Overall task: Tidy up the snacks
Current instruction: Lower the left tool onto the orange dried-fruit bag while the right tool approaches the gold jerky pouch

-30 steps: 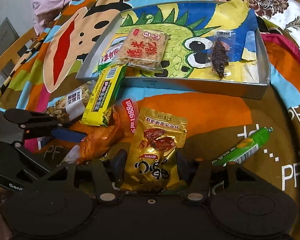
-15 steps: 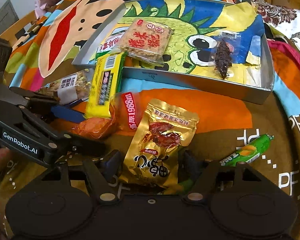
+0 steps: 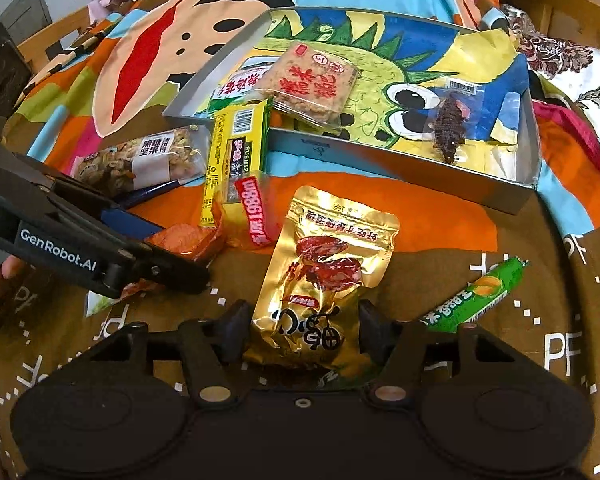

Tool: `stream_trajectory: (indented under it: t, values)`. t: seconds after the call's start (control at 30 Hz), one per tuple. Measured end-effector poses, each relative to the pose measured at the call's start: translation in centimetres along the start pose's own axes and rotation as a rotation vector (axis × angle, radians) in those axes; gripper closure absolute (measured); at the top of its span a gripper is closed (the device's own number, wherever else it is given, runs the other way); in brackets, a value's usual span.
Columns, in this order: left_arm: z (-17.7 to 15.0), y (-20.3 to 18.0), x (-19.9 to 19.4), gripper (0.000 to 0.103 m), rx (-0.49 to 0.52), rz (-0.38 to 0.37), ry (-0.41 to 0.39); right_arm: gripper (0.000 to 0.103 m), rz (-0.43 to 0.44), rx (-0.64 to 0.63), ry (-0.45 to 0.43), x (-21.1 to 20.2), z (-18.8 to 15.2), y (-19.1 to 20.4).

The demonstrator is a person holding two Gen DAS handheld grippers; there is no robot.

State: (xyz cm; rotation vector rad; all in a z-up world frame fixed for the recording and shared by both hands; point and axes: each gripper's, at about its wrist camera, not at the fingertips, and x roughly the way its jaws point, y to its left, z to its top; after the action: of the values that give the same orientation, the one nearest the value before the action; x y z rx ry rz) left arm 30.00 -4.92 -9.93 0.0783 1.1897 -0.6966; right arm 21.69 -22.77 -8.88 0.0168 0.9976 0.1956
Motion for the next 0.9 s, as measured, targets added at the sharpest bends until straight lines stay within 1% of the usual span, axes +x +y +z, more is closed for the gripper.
stream_trajectory:
  t: [0.07,0.13,0.2,0.23,0.27,0.37,0.43,0.5,0.57,0.63,0.83,0.9]
  values:
    - [0.0,0.0,0.1,0.038,-0.010,0.003,-0.005,0.031,-0.001,0.001,-0.001,0.5,0.0,0.0]
    - [0.0,0.3,0.2,0.038,-0.023,-0.002,-0.007,0.026,-0.004,-0.008,-0.003,0.9,0.0,0.3]
    - [-0.1,0.4,0.2,0.038,-0.029,-0.004,-0.014,0.029,-0.028,-0.029,-0.008,1.1,-0.1,0.9]
    - [-0.2,0.3,0.1,0.039,-0.031,0.000,-0.021,0.039,-0.037,-0.041,-0.016,1.0,-0.3,1.2]
    - [-0.4,0.2,0.0,0.040,-0.035,0.006,-0.027,0.043,-0.044,-0.052,-0.023,0.8,-0.4,1.4]
    - [-1.0,0.0,-0.8,0.043,-0.050,0.024,-0.043,0.044,-0.047,-0.052,-0.038,0.2,-0.6,1.5]
    - [-1.3,-0.2,-1.3,0.043,-0.060,0.029,-0.050,0.046,-0.067,-0.080,-0.052,-0.3,-0.9,1.9]
    - [-1.8,-0.3,-1.8,0.043,-0.074,0.025,-0.055,0.047,-0.108,-0.153,-0.078,-1.0,-1.3,2.8]
    - [-2.2,-0.4,-2.3,0.043,-0.095,0.025,-0.067,0.047,-0.164,-0.239,-0.126,-1.8,-1.8,3.8]
    - [-2.6,-0.4,-2.9,0.044,-0.119,0.014,-0.087,0.047,-0.191,-0.284,-0.167,-2.5,-1.9,4.3]
    - [-3.4,-1.3,-5.1,0.044,-0.145,0.000,-0.170,0.047,-0.251,-0.309,-0.265,-4.2,-1.8,4.1]
    - [-3.5,-1.5,-5.9,0.044,-0.142,-0.011,-0.202,0.047,-0.255,-0.299,-0.295,-4.8,-1.6,4.0]
